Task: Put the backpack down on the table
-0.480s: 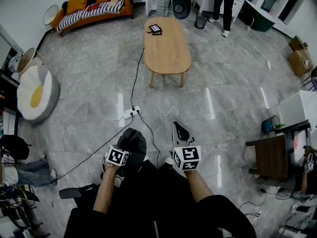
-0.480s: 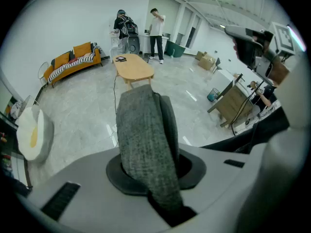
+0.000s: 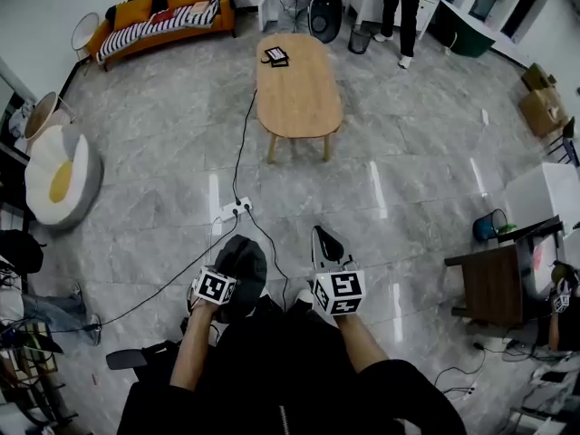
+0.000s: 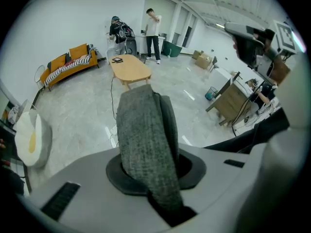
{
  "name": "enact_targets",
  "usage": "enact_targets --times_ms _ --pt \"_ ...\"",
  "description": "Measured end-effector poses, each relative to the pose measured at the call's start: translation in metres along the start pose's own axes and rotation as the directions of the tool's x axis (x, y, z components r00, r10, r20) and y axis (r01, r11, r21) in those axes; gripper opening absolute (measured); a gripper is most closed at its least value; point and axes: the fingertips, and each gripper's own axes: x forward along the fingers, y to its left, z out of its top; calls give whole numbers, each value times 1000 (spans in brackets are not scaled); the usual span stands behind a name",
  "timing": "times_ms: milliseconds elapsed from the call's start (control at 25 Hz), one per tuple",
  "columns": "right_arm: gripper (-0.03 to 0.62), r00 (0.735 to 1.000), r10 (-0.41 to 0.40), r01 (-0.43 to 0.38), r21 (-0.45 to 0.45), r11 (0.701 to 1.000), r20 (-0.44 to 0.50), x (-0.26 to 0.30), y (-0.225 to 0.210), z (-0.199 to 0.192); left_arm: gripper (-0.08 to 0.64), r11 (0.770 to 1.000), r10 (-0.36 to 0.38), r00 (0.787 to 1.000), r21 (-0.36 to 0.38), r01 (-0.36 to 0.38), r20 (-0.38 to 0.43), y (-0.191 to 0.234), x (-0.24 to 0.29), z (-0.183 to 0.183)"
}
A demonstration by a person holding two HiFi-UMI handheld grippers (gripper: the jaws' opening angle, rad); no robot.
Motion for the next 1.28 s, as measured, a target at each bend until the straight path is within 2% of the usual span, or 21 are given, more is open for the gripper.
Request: enact_targets --times_ms 480,960,1280 --pt "9 1000 -9 9 -2 1000 -2 11 6 3 80 1000 -12 1000 11 12 0 11 5 9" --pt "9 1000 -24 24 -10 1000 -20 40 27 9 80 1000 -25 999 19 24 33 42 3 19" --pt "11 999 1 -2 -22 1000 -47 56 35 8 80 1000 1 999 -1 -1 50 58 2 31"
